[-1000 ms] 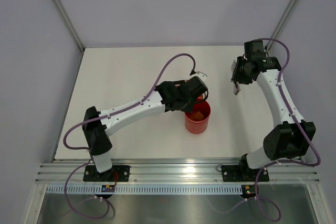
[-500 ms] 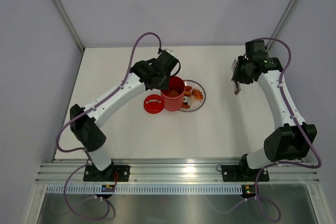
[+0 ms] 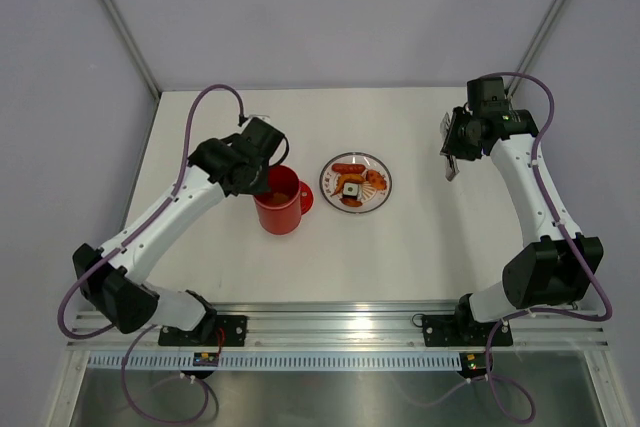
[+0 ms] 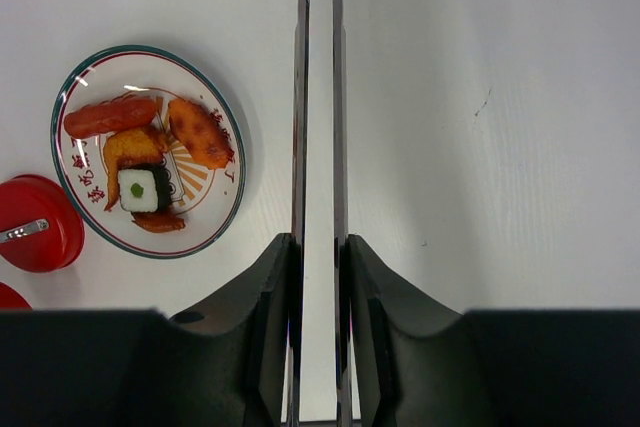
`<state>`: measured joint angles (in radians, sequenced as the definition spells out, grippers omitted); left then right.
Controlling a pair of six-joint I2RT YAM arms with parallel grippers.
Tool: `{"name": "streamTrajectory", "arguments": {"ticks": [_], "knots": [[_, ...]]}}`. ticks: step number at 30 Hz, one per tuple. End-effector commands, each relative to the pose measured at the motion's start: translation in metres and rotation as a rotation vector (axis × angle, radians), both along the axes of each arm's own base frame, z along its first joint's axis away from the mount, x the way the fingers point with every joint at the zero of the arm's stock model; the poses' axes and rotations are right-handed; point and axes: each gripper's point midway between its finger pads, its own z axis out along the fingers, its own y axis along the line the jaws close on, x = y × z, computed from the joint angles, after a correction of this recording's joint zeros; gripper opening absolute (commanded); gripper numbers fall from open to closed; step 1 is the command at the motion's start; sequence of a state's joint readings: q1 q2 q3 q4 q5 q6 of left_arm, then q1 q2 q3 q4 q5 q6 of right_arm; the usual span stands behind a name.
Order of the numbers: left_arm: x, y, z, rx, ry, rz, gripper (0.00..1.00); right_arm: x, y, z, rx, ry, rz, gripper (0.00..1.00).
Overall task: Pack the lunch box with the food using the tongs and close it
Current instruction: Pick up the packing box from the center of the board, then place the packing box at the center of the board.
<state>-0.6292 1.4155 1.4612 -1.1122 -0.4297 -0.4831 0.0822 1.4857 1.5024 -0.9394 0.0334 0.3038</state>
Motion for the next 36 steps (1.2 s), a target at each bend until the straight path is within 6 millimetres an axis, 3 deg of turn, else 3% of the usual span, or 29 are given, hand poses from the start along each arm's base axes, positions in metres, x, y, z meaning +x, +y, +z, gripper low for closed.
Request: {"name": "streamTrajectory", "arguments": {"ticks": [1,5,9,18,24,27,31,32,36], "knots": [[-0.018,0.005,0.001,-0.062,-0.017,0.024,0.00,0.005,0.004,0.011,0.025,-0.053,0.008,0.34],[-0.037,-0.002,-0.022,-0.146,0.010,-0.035,0.00,0.004,0.004,0.005,0.025,-0.034,0.013,0.34],[-0.044,-0.002,-0.037,-0.156,0.030,-0.046,0.00,0.007,0.005,0.003,0.027,-0.037,0.013,0.34],[-0.043,-0.018,-0.059,-0.250,0.024,-0.049,0.00,0.006,0.007,0.001,0.028,-0.029,0.016,0.34],[-0.036,-0.029,-0.062,-0.273,0.014,-0.061,0.00,0.000,0.031,-0.007,0.054,0.002,0.104,0.32],[-0.035,-0.029,-0.062,-0.262,0.015,-0.060,0.02,-0.013,0.064,-0.016,0.032,0.032,0.187,0.32],[-0.034,-0.030,-0.057,-0.264,0.011,-0.070,0.27,-0.029,0.088,-0.033,0.008,0.079,0.237,0.33],[-0.034,-0.032,-0.056,-0.265,0.011,-0.079,0.41,-0.034,0.090,-0.038,0.004,0.094,0.244,0.33],[-0.032,-0.037,-0.049,-0.276,0.006,-0.098,0.65,-0.045,0.097,-0.047,0.009,0.115,0.251,0.34]]}}
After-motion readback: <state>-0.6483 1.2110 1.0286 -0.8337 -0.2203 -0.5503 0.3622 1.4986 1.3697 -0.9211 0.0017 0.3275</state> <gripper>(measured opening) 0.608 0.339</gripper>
